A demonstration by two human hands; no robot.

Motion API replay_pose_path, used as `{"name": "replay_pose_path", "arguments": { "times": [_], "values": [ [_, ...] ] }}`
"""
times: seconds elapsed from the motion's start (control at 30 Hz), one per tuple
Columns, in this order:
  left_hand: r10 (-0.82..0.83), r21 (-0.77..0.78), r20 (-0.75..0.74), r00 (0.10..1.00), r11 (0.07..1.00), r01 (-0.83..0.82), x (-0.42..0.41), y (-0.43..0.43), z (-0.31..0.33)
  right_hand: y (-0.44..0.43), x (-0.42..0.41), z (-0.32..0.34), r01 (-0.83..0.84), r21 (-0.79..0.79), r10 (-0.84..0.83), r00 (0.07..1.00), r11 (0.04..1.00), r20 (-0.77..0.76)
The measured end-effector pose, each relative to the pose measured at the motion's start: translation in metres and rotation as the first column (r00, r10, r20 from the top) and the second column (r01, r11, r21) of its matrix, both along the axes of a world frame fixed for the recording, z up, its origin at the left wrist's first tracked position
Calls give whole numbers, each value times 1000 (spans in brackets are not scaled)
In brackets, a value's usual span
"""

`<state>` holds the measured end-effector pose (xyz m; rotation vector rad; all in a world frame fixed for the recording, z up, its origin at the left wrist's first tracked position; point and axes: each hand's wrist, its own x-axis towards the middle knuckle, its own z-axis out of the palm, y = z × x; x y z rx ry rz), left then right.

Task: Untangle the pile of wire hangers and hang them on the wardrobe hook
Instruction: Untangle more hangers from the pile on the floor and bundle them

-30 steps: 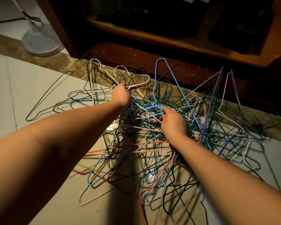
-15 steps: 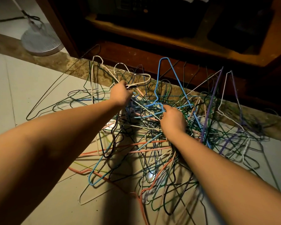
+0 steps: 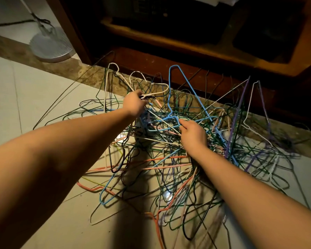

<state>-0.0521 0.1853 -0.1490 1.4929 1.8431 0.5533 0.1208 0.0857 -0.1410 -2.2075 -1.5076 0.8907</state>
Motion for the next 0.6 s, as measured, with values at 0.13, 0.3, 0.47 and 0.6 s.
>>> {"name": "replay_pose_path", "arguments": {
  "times": [0.13,0.3,0.47,0.6],
  "values": [
    [10,-15,152,988,1000,-8,1,-2,1,-4,-3,2,-127,-14,126,990,992,-62],
    [-21,3,148,989,1000,20,5,2,6,-1,-7,8,-73,3,73,997,997,-11],
    [-24,23,58,998,999,22,1,4,5,-6,0,10,-79,30,80,995,996,-55],
    [21,24,0,1000,999,-21,-5,7,9,-3,7,13,-3,80,1,1000,997,24]
  ]
}}
